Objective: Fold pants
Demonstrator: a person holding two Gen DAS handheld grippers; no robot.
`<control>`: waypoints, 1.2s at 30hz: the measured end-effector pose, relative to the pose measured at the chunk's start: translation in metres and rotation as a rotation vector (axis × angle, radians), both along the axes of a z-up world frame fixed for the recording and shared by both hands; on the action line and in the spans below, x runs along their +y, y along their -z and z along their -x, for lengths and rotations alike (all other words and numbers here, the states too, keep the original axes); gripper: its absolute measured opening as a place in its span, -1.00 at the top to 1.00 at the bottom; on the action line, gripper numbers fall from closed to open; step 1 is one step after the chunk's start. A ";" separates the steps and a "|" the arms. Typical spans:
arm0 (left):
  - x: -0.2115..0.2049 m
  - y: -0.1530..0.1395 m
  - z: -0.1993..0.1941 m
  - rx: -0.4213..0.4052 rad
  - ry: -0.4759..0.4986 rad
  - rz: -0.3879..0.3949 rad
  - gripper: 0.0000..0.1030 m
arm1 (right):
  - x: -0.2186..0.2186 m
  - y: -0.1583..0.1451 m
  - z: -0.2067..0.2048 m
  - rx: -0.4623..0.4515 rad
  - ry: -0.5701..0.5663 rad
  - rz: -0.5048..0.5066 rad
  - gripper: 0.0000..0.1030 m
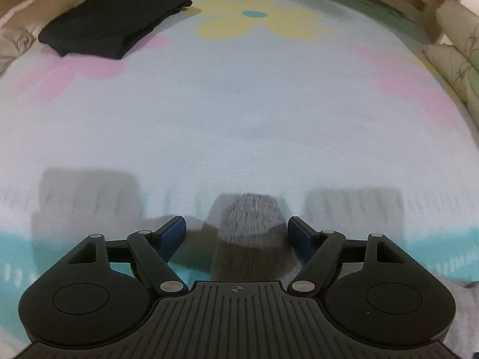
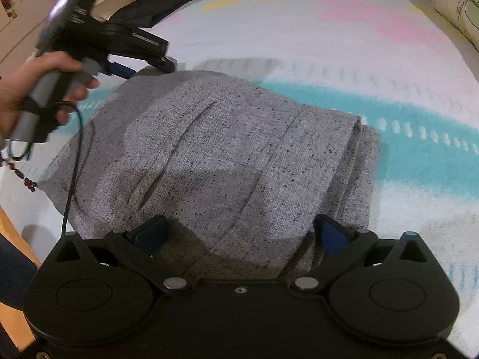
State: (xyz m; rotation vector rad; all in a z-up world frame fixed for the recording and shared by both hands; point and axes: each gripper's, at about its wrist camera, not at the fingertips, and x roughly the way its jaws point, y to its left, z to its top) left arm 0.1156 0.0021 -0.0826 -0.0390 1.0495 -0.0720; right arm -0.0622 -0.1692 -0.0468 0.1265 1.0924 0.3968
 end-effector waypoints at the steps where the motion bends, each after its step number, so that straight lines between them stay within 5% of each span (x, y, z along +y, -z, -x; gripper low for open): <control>1: -0.006 0.001 0.000 -0.010 0.026 -0.040 -0.44 | 0.000 0.000 0.000 0.000 -0.001 0.000 -1.00; 4: -0.018 0.003 0.003 -0.035 0.088 -0.128 -0.47 | 0.002 0.001 -0.003 0.001 -0.005 0.000 -1.00; 11: -0.010 -0.018 0.004 0.006 0.040 -0.102 -0.45 | 0.002 0.001 -0.001 -0.006 -0.003 0.003 -1.00; 21: -0.028 -0.072 0.079 -0.093 0.130 -0.166 -0.44 | 0.004 0.002 -0.001 -0.010 -0.003 0.006 -1.00; 32: -0.041 -0.031 0.139 0.027 0.221 -0.192 -0.45 | 0.002 0.003 0.001 -0.016 -0.006 0.005 -1.00; 36: -0.037 -0.027 0.163 -0.008 0.218 -0.197 -0.46 | 0.001 0.003 0.003 -0.023 -0.010 0.001 -1.00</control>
